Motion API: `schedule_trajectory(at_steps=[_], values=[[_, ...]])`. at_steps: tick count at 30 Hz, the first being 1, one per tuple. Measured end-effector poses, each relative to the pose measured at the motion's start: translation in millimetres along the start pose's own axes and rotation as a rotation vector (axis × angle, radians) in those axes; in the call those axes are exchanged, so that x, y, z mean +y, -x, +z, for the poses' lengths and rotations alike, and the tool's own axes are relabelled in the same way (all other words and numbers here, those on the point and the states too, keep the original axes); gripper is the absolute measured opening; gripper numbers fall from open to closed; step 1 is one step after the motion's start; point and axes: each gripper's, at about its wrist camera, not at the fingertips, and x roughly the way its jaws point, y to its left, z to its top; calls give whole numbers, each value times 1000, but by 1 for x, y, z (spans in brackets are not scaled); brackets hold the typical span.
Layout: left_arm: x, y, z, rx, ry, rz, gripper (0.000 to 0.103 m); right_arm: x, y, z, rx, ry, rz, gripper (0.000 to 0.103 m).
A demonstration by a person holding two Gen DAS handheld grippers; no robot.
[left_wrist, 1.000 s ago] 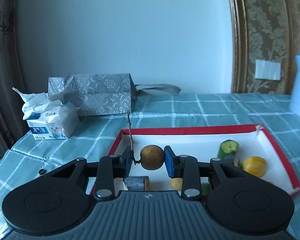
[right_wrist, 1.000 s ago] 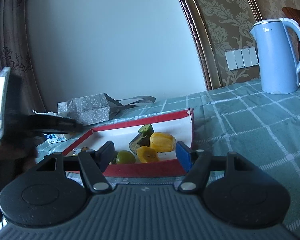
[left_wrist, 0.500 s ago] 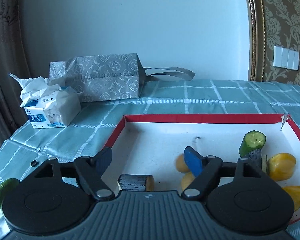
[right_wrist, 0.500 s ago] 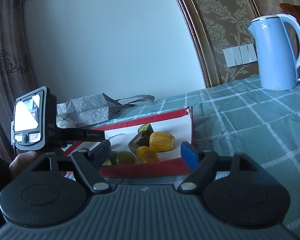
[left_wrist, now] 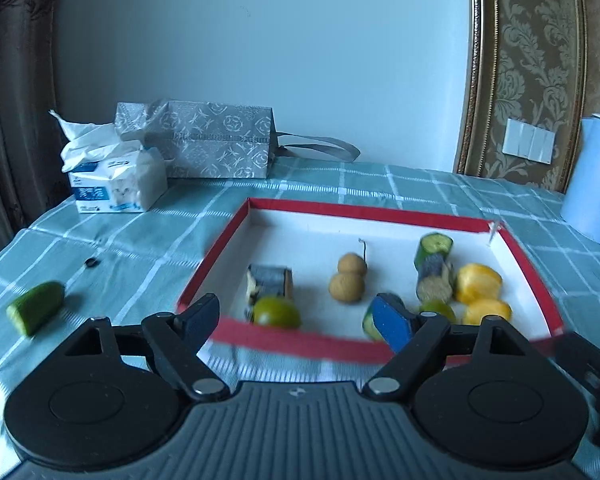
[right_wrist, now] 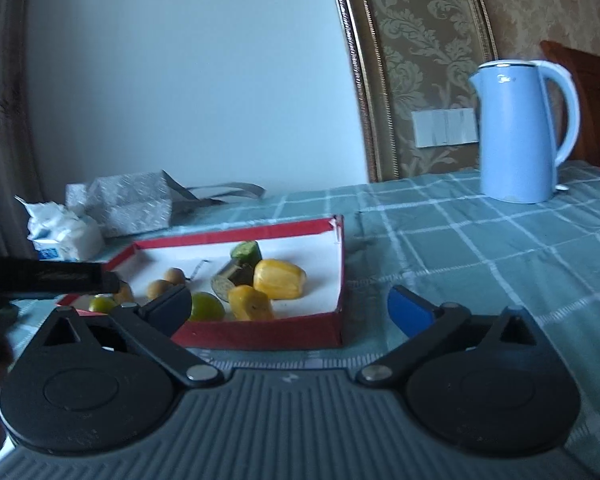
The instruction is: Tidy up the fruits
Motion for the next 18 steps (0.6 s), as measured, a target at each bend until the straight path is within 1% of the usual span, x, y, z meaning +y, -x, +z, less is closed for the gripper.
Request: schedule_trajectory(at_steps=[2, 4, 5, 7, 8, 11, 14, 18], values=[[2, 9, -7, -1, -4, -2, 84, 15, -1, -3, 10, 31, -54, 103], [5, 16, -14, 2, -1, 2, 84, 34, -3, -6, 12, 94, -113, 103], [6, 20, -17, -2, 0, 10, 84, 43, -4, -8, 10, 127, -141, 103], [10, 24, -22, -10, 8, 51, 84, 58, -5, -10, 1, 170, -185, 103], [13, 25, -24, -8, 17, 62, 84, 63, -4, -11, -5, 173, -192, 103], [23, 23, -30, 16, 42, 68, 84, 69, -4, -11, 1, 162, -178, 103], [27, 22, -39, 13, 69, 91, 84, 74, -4, -13, -4, 155, -197, 103], [27, 19, -49, 7, 66, 86, 84, 81, -8, -16, 8, 159, -212, 103]])
